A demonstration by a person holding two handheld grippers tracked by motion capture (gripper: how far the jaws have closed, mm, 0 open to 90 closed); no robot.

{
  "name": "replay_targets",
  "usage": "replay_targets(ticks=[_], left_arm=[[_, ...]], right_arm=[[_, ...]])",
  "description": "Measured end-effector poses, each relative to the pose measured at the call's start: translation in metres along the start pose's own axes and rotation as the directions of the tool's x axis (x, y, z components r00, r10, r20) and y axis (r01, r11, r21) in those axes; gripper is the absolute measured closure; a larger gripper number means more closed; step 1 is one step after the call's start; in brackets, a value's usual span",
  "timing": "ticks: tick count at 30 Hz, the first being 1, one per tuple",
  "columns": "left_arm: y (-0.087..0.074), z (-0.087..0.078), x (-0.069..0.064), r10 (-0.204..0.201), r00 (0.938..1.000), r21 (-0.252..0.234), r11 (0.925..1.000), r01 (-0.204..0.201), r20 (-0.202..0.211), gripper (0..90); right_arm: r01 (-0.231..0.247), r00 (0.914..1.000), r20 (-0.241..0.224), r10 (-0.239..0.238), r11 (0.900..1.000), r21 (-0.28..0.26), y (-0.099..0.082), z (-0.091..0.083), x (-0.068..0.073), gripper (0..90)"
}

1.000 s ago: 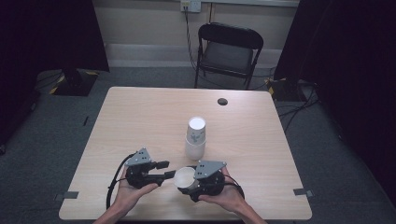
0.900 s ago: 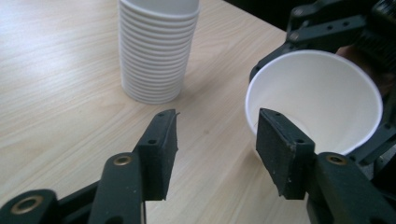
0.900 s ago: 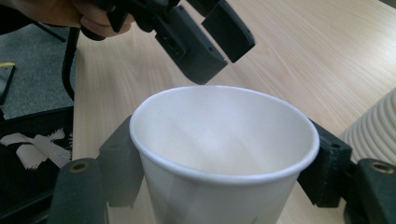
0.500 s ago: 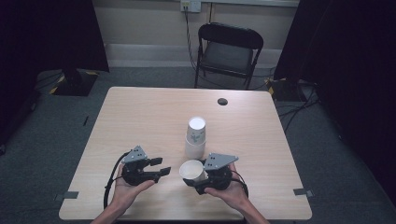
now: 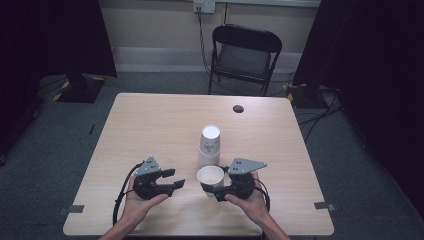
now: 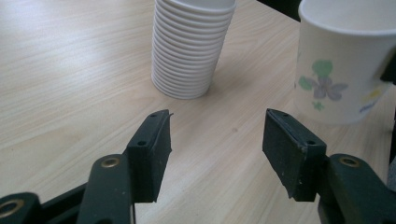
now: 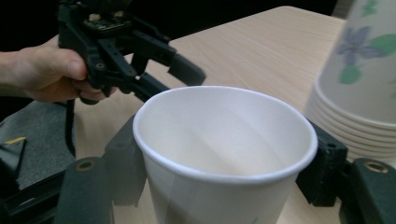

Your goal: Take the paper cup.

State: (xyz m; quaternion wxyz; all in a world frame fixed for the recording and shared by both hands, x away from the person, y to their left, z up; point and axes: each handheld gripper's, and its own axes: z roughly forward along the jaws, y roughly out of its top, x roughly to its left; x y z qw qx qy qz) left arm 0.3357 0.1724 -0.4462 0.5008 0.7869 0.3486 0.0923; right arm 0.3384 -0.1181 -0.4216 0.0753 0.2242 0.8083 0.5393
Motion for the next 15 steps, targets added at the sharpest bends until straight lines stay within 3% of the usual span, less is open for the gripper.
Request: replay_targets(ticks=[7,10,15], left_arm=[[0.001,0.001,-0.006,0.02,0.9996,-0.016,0.9997,-0.02,0.02,38.1],[0.003,0.0,-0.008,0.011,0.9985,-0.041,0.9991,-0.009,0.054,37.1],[0.003,-0.001,-0.007,0.014,0.9985,-0.046,0.9989,-0.012,0.054,36.4]], right_arm=[[0.039,0.9986,-0.037,-0.038,0.9988,0.03,-0.001,0.013,0.011,29.5],[0.043,0.998,-0.048,-0.041,0.9983,0.04,-0.003,0.016,0.013,29.2],[0.045,0.9976,-0.054,-0.043,0.9981,0.042,-0.003,0.018,0.015,28.7]])
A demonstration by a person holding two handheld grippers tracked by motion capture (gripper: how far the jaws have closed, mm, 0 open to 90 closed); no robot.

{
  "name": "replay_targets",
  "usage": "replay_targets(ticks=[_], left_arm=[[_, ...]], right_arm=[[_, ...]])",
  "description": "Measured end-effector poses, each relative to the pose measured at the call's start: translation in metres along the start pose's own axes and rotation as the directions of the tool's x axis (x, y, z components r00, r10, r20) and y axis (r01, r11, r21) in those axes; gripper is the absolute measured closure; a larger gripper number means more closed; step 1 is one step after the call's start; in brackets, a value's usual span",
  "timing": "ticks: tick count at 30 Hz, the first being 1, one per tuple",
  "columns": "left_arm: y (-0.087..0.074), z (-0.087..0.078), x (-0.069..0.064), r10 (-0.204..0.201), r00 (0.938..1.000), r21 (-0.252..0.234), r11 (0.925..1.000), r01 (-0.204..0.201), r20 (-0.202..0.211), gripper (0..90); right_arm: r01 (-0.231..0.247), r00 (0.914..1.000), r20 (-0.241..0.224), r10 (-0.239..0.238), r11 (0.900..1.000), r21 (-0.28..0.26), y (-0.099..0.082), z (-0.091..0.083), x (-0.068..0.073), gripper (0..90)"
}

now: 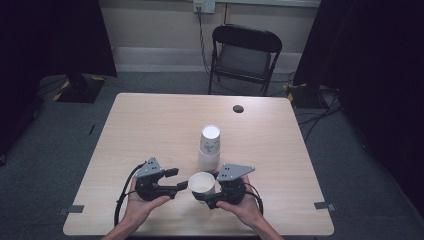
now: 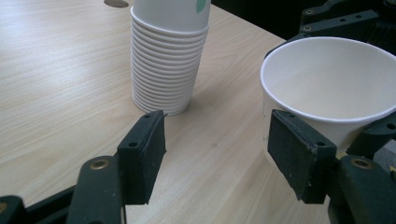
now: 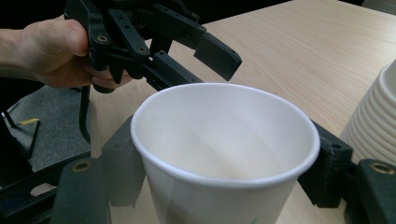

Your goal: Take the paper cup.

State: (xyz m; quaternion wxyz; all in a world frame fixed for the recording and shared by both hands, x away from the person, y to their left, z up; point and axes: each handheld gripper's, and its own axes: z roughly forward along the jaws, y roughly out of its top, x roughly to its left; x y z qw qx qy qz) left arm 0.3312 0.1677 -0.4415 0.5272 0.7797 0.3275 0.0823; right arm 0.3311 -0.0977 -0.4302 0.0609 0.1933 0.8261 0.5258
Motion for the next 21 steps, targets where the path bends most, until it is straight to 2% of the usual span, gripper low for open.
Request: replay_targets(ticks=[8,15,18,21], left_arm=[[-0.001,0.001,0.005,-0.014,0.9997,-0.01,0.9999,0.014,0.022,36.0],[0.0,0.0,0.003,-0.011,0.9994,-0.017,0.9998,0.012,0.032,34.7],[0.0,0.0,0.003,-0.008,0.9995,-0.012,0.9999,0.009,0.03,34.6],[-0.001,-0.002,0.005,-0.001,1.0,0.001,1.0,0.001,0.009,34.0]], right_arm=[[0.002,1.0,0.0,-0.002,0.9997,0.025,-0.001,0.003,-0.001,27.9],[0.01,0.9999,0.006,-0.011,0.999,0.043,-0.004,0.003,0.0,29.7],[0.006,0.9999,0.011,-0.007,0.9994,0.035,-0.004,0.001,0.0,29.7],[-0.006,0.9993,0.038,0.005,0.9997,0.023,-0.004,-0.007,-0.004,30.0]])
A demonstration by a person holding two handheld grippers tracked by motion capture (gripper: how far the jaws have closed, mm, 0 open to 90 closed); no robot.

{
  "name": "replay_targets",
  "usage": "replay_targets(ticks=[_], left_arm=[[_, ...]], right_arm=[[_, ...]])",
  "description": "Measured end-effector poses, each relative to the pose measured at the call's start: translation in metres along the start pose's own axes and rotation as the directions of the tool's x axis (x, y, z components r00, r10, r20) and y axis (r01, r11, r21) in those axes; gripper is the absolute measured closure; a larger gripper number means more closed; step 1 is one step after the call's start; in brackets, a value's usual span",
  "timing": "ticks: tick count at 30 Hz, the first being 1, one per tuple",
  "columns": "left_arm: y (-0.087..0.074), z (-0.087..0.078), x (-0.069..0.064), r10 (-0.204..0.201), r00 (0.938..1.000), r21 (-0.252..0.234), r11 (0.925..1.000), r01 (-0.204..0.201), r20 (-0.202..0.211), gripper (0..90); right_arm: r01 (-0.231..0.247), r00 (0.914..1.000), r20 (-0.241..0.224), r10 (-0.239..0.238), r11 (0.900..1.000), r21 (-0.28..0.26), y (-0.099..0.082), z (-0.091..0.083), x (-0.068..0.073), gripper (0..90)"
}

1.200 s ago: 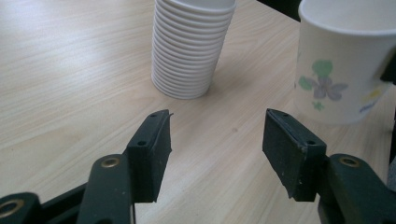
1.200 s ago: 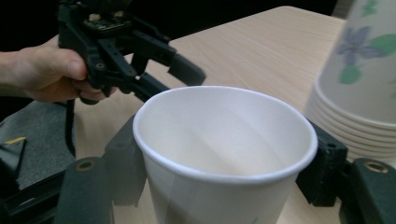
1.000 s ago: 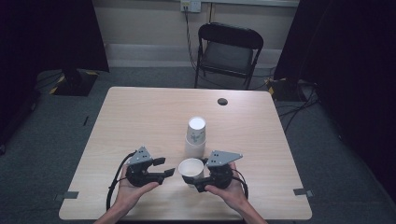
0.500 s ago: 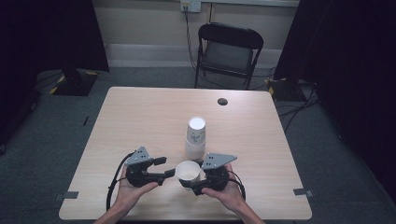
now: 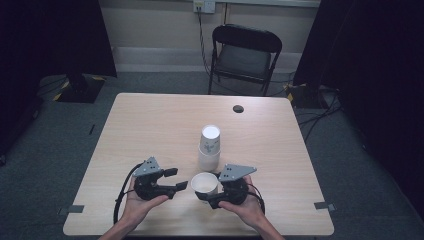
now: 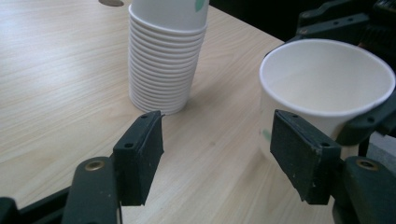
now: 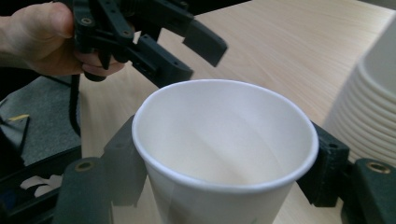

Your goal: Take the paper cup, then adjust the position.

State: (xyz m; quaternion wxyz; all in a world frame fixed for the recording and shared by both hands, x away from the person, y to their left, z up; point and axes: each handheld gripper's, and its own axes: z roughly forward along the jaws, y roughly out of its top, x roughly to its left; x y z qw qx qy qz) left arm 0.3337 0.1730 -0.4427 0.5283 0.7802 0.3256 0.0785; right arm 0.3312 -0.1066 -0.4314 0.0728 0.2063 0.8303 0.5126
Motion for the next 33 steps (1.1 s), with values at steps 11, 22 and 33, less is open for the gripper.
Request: replay_targets(ticks=[11,22,33], left_arm=[[0.004,-0.021,0.013,-0.023,0.9982,-0.032,0.9993,0.021,-0.056,29.6],[-0.013,-0.038,0.038,0.006,0.9875,0.081,0.9967,0.007,-0.157,27.0],[-0.038,-0.046,0.06,-0.003,0.9735,0.159,0.9864,0.041,-0.229,25.2]], right_arm=[[-0.057,0.9943,0.089,0.06,0.9977,-0.038,-0.006,-0.026,-0.017,29.1],[-0.092,0.973,0.206,0.105,0.9932,-0.071,-0.009,-0.041,-0.044,29.4],[-0.131,0.9438,0.294,0.15,0.9877,-0.085,-0.007,-0.046,-0.085,29.7]])
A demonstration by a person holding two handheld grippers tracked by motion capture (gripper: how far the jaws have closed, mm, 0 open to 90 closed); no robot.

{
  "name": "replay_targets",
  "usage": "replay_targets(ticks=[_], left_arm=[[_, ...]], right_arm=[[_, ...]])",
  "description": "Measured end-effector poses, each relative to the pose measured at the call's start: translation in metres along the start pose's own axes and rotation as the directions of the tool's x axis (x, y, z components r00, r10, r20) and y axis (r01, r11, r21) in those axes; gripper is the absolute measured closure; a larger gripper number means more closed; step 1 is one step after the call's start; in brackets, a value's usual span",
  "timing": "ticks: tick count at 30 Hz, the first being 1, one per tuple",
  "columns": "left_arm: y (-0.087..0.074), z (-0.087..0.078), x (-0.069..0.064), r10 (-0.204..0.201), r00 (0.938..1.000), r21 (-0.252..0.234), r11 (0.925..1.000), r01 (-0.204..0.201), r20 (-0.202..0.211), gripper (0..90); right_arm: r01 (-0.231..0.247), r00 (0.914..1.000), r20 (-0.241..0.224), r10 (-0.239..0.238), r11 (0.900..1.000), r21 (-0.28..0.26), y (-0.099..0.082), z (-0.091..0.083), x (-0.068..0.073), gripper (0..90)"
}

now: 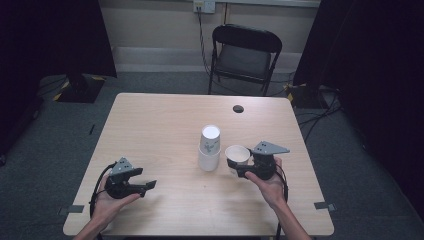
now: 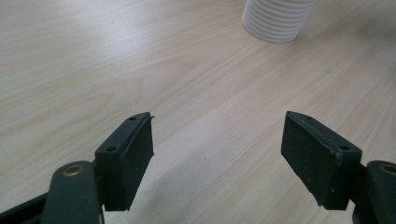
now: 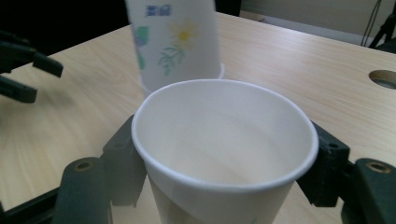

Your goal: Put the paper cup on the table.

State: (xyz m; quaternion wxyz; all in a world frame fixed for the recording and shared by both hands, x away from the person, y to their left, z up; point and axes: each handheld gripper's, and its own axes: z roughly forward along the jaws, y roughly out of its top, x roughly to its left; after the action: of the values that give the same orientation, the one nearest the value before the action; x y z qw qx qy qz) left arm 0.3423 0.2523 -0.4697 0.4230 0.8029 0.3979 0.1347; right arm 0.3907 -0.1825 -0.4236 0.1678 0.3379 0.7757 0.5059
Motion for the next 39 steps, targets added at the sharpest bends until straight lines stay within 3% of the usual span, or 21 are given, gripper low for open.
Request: replay_targets(ticks=[3,8,12,17,21,24,27,32,34,39], left_arm=[[-0.008,0.008,0.005,0.003,0.9999,0.05,0.9988,-0.003,-0.01,25.2],[-0.014,0.016,0.011,0.008,0.9997,0.082,0.9966,-0.006,-0.023,25.2],[-0.016,0.021,0.013,0.028,0.9989,0.084,0.9962,-0.024,-0.038,25.1],[-0.016,0.023,0.013,0.044,0.9981,0.077,0.9962,-0.04,-0.043,22.0],[-0.017,0.026,0.012,0.096,0.9931,0.079,0.9927,-0.091,-0.067,18.9],[-0.017,0.027,0.013,0.069,0.9931,0.083,0.9946,-0.062,-0.095,14.7],[-0.016,0.027,0.013,0.074,0.9919,0.084,0.9944,-0.065,-0.104,14.1],[-0.015,0.029,0.014,0.074,0.9922,0.092,0.9937,-0.065,-0.1,10.0],[-0.015,0.03,0.015,0.078,0.9925,0.094,0.9932,-0.069,-0.094,9.5],[-0.015,0.03,0.015,0.078,0.9927,0.097,0.993,-0.069,-0.092,8.9]], right_arm=[[-0.02,0.9996,0.018,0.02,0.9998,-0.001,-0.002,0.006,-0.009,29.9],[-0.051,0.9971,0.056,0.051,0.9987,0.008,-0.004,0.016,-0.026,30.2],[-0.06,0.9937,0.094,0.06,0.9982,-0.007,0.004,0.02,-0.04,30.4],[-0.051,0.9903,0.131,0.047,0.9984,0.025,0.011,0.033,-0.054,30.2],[-0.063,0.9869,0.151,0.057,0.9975,0.032,0.012,0.045,-0.065,30.2],[-0.058,0.9856,0.161,0.05,0.9975,0.04,0.013,0.052,-0.071,30.1],[-0.075,0.9831,0.17,0.068,0.9965,0.037,0.013,0.057,-0.078,30.1],[-0.08,0.9804,0.185,0.068,0.9951,0.059,0.009,0.062,-0.083,29.9],[-0.107,0.9761,0.195,0.096,0.9932,0.047,0.003,0.066,-0.085,30.0],[-0.082,0.9779,0.198,0.065,0.9937,0.077,-0.004,0.07,-0.081,30.0]])
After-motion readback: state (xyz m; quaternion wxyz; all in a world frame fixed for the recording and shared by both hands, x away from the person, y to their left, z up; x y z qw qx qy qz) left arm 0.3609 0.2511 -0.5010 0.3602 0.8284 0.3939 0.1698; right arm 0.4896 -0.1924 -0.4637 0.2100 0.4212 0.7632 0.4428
